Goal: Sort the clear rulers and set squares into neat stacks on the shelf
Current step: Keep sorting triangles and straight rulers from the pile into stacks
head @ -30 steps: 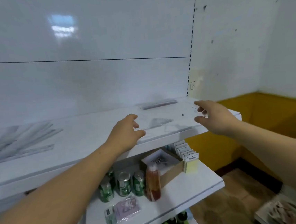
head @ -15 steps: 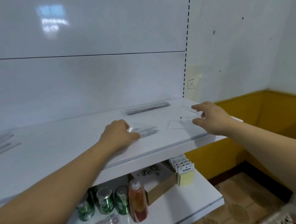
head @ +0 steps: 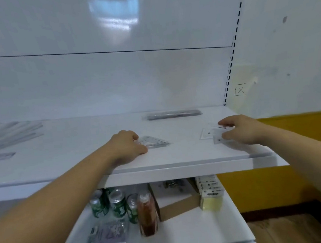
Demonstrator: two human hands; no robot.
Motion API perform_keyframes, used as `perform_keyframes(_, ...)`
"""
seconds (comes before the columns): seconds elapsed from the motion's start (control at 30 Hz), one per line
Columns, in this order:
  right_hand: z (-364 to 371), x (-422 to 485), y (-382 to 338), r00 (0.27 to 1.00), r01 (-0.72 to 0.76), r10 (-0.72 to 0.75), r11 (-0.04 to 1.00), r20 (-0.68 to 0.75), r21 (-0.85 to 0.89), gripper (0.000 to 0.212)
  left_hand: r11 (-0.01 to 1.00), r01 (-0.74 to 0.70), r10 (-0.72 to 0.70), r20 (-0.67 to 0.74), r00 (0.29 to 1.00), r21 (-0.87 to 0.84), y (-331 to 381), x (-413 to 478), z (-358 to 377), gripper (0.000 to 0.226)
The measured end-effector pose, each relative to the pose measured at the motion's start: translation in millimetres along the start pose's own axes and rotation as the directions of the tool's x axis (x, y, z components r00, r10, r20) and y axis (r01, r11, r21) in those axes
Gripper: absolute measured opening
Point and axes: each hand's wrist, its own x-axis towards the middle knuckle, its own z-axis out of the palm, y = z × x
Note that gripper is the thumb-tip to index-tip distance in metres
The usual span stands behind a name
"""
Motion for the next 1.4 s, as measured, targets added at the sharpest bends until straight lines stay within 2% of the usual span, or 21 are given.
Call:
perform_keyframes(0.2, -7.4, -3.3, 22.2, 0.998, 0.023, -0.021, 0.999, 0.06, -0.038, 0.053, 0.998, 0.045, -0.046, 0.011, 0.999, 0.047, 10.4, -1.3, -1.3, 0.054)
perform_keyframes(0.37, -7.5, -2.7, 32.7, 0.995, 0.024, -0.02, 0.999, 0.097, -0.039, 0.052, 0.996, 0.07, -0.069, -0.01, 0.998, 0.048, 14.6, -4.6, 0.4, 0.058)
perform_keyframes(0.57, -14.9, 3.0, 27.3, 0.981, 0.038, -0.036, 0.999, 0.189, -0.004, 0.062, 0.999, 0.007, -0.004, -0.053, 0.999, 0.051, 14.6, -15.2, -1.1, 0.069)
perform_keyframes(0.67, -21.8, 11.1, 5.3, 0.983, 0.089, -0.092, 0.996, 0.16, 0.029, 0.065, 0.996, -0.002, 0.007, -0.058, 0.998, 0.089, 9.9, -23.5, -8.0, 0.065)
perform_keyframes(0.83, -8.9, 21.0, -80.9, 0.947, 0.295, -0.283, 0.953, 0.154, -0.064, 0.062, 0.989, 0.022, -0.01, -0.083, 0.996, 0.144, -16.6, -40.9, -33.6, 0.056)
perform_keyframes(0.97, 24.9, 26.1, -166.7, 0.89, 0.42, -0.405, 0.907, 0.21, -0.034, 0.064, 0.989, 0.076, -0.062, -0.115, 0.991, 0.123, -58.1, -64.5, -59.7, 0.055)
perform_keyframes(1.13, 76.5, 25.8, -275.2, 0.816, 0.54, -0.517, 0.842, 0.258, -0.021, 0.064, 0.981, 0.145, -0.126, -0.14, 0.982, 0.129, -134.6, -99.6, -97.6, 0.049)
perform_keyframes(1.4, 165.9, 17.2, -452.3, 0.72, 0.658, -0.625, 0.753, 0.302, -0.013, 0.064, 0.946, 0.296, -0.259, -0.241, 0.935, 0.132, -296.5, -153.6, -184.0, 0.047)
